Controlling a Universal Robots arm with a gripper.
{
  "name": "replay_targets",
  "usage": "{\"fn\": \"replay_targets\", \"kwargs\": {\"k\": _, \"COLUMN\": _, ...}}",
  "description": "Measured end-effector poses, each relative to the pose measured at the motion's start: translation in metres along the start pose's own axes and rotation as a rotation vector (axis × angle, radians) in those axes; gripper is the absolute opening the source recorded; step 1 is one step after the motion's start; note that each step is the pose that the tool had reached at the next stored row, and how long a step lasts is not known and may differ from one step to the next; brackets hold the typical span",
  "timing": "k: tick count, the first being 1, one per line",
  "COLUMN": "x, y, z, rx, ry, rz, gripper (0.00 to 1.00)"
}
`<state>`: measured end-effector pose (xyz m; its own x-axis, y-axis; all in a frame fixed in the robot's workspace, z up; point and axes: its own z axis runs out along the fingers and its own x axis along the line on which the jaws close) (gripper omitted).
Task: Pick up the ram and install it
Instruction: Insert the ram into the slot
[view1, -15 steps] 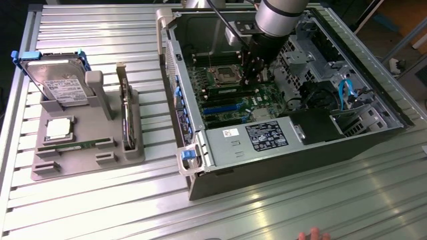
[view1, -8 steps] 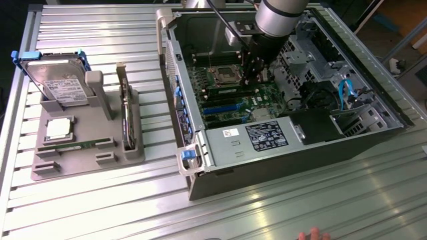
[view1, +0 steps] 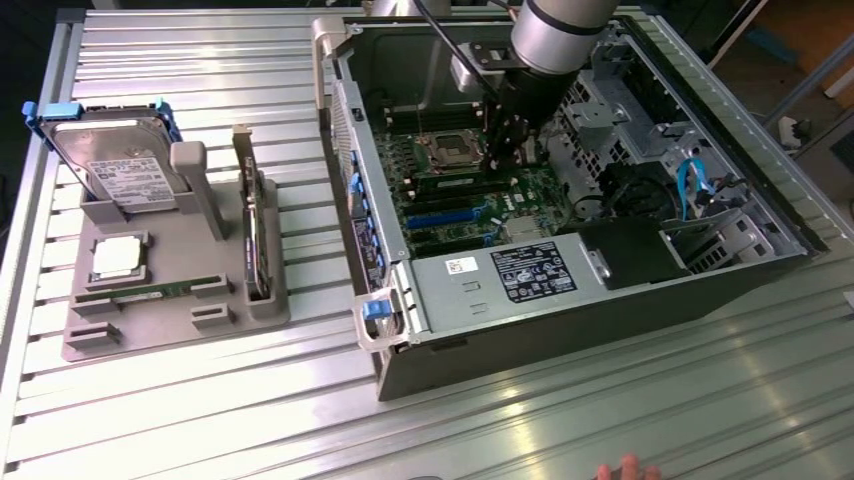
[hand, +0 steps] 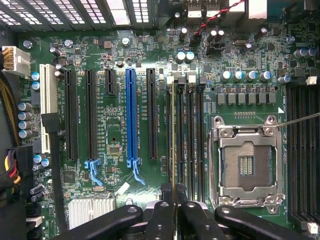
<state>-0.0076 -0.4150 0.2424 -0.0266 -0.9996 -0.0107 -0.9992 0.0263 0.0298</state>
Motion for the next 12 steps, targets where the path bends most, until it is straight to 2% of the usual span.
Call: {"fn": "replay_targets", "kwargs": {"k": 12, "x": 0.0000, "y": 0.0000, "z": 0.0010, "rx": 0.0000, "ry": 0.0001, "rz": -0.002, "gripper": 0.12}}
